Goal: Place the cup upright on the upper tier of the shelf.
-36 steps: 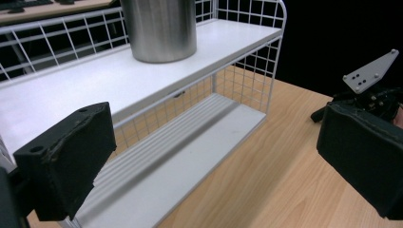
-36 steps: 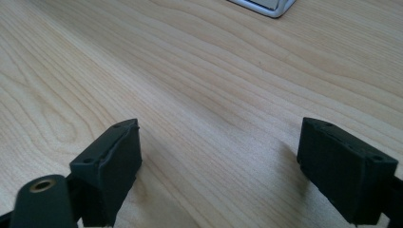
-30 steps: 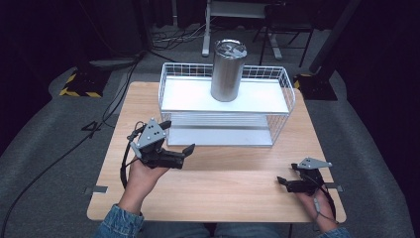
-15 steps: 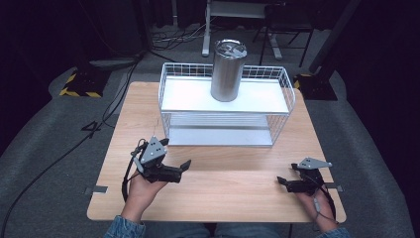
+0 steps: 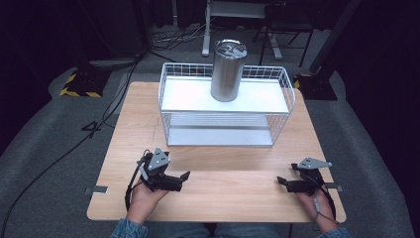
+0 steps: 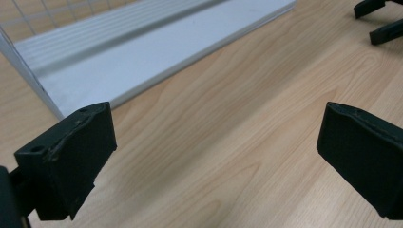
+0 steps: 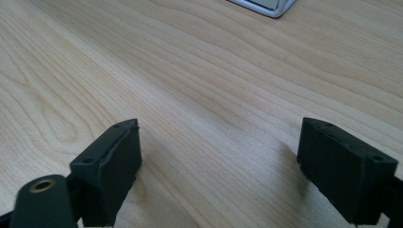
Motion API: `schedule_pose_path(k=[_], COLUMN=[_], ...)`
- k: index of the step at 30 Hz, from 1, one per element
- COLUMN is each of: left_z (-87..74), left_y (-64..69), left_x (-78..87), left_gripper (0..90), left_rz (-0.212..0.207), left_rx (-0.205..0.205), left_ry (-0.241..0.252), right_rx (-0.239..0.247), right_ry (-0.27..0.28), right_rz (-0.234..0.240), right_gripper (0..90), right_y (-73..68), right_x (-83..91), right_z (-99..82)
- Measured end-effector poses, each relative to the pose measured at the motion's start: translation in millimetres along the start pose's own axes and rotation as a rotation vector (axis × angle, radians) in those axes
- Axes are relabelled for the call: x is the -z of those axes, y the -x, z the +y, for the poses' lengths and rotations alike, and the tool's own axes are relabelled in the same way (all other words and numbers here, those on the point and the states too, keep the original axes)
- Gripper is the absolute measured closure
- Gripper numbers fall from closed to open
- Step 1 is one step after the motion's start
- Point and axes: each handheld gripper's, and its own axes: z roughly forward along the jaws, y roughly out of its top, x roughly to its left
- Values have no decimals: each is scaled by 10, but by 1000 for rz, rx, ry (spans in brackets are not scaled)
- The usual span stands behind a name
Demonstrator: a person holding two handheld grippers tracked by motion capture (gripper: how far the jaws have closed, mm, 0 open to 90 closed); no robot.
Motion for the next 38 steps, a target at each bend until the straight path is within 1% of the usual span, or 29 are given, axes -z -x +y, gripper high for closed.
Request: schedule_pose_path(k=[1, 3, 4, 5, 6, 8, 9, 12, 13, 16, 18, 19, 20, 22, 23, 27, 28, 30, 34, 38], left_z=[-24, -59, -82, -103, -125, -163, -175, -247, -255, -313, -342, -349, -364, -390, -399, -410, -438, -466, -475, -476], left_y=[-5, -19, -32, -32, -47, -52, -59, -73, -79, -84, -77, -78, -71, -64, -56, -49, -46, -54, -46, -45], left_x=[-10, -23, -34, -49, -64, -94, -105, -153, -156, -199, -231, -240, -256, -285, -290, -294, -300, -294, -286, -281], left_gripper=[0, 0, 0, 0, 0, 0, 0, 0, 0, 0, 0, 0, 0, 0, 0, 0, 0, 0, 2, 2], left_rz=[-1, -1, 0, 1, 7, 8, 8, 13, 15, 23, 33, 34, 33, 34, 45, 61, 70, 69, 67, 70], left_rx=[13, 23, 24, 40, 35, 52, 52, 70, 66, 71, 62, 50, 52, 35, 25, 19, 11, 3, 15, 12], left_ry=[-4, -21, -36, -48, -73, -98, -110, -160, -171, -212, -252, -266, -280, -311, -309, -306, -277, -251, -250, -253], right_rx=[0, 0, 0, 0, 0, 0, 0, 0, 0, 0, 1, 0, 0, 0, 1, 1, 1, 2, 2, 3], right_ry=[0, 0, 0, 0, 0, 0, 0, 0, 0, 0, 0, 0, 0, 0, 0, 0, 0, 1, 1, 1], right_rz=[0, 0, 0, 0, 0, 0, 0, 0, 0, 0, 0, 0, 0, 0, 0, 0, 0, 0, 1, 1], right_gripper=[152, 152, 152, 152, 153, 153, 153, 153, 153, 153, 153, 153, 152, 153, 153, 154, 154, 155, 156, 156], right_y=[0, 0, 0, 0, 0, 0, 0, 0, 0, 0, 0, 0, 0, 0, 0, -1, -1, -1, -1, -2], right_x=[0, 0, 0, 0, 0, 0, 0, 0, 0, 0, 0, 0, 0, 0, 0, 1, 1, 1, 1, 3], right_z=[0, 0, 0, 0, 0, 0, 0, 0, 0, 0, 0, 0, 0, 0, 0, 0, 0, -1, -1, -3])
